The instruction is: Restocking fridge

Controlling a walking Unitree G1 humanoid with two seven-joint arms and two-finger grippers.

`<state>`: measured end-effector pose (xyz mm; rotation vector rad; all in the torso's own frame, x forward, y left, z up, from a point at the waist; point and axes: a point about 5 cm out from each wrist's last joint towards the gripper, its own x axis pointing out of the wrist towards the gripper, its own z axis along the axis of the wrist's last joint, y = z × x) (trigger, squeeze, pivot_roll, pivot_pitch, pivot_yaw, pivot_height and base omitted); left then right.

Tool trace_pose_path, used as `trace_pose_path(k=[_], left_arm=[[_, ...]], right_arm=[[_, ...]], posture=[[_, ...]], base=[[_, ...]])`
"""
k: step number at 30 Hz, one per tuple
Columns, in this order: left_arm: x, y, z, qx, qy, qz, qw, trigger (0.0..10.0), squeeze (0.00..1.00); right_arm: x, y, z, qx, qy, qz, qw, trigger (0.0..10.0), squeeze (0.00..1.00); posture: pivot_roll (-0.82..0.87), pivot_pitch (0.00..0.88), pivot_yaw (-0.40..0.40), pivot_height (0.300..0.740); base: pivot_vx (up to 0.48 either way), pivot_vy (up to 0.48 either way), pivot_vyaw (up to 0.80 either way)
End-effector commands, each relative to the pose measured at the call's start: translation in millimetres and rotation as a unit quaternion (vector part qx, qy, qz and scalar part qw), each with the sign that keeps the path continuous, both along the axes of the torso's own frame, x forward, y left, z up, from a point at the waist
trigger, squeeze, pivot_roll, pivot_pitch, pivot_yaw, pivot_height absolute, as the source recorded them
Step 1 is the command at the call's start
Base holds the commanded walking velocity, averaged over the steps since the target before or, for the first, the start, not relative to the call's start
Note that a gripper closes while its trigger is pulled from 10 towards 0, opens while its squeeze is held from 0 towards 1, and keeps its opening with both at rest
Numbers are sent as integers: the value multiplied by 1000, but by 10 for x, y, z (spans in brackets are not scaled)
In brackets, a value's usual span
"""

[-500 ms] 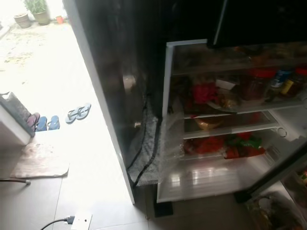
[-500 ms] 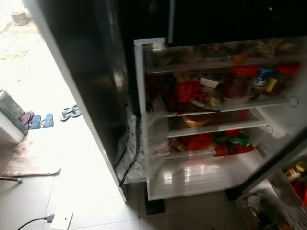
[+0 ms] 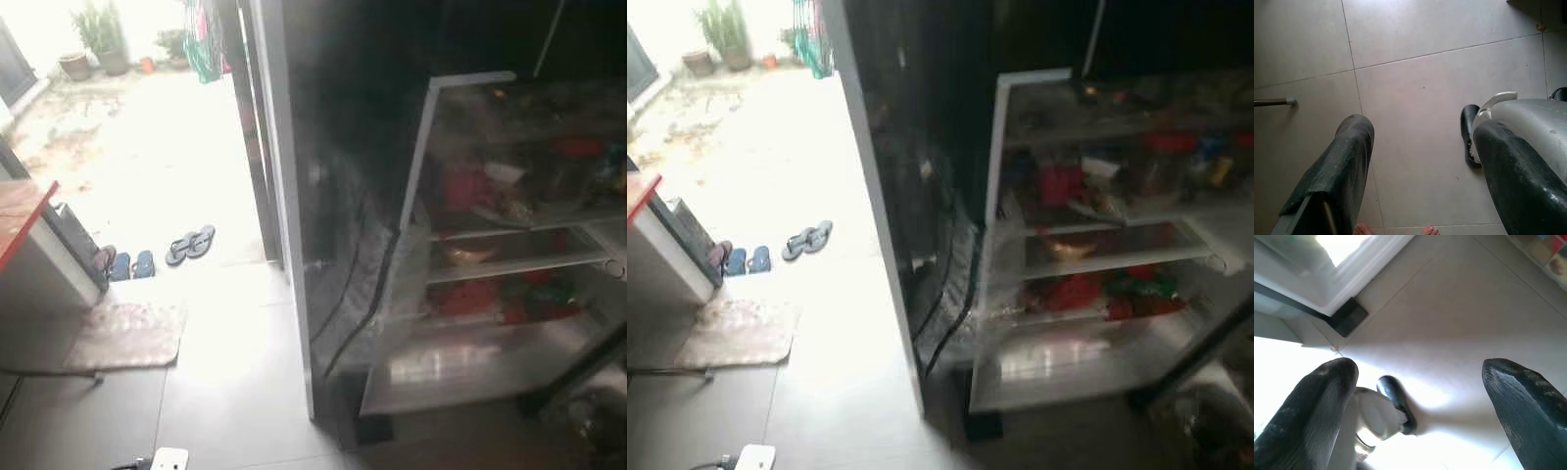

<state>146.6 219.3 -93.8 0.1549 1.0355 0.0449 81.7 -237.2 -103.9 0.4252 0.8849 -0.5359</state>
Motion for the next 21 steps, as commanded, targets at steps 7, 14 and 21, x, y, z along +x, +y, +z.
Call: trace_pose_path(k=[7, 14, 21], left_arm=[[-6, 53, 9, 13, 2, -8, 1000, 10000, 0], [34, 22, 18, 8, -3, -12, 1000, 10000, 0], [37, 31, 20, 10, -3, -11, 1000, 10000, 0]], right_arm=[[-1, 56, -15, 10, -1, -9, 1000, 10000, 0], [-11, 74, -21, 12, 1, -10, 1000, 10000, 0], [2, 92, -25, 6, 9, 7, 1000, 10000, 0]], posture=[[-82, 31, 7, 740], [-83, 23, 12, 740], [-76, 20, 16, 740]], base=[[0, 290, 0], [0, 0, -570], [0, 0, -788]])
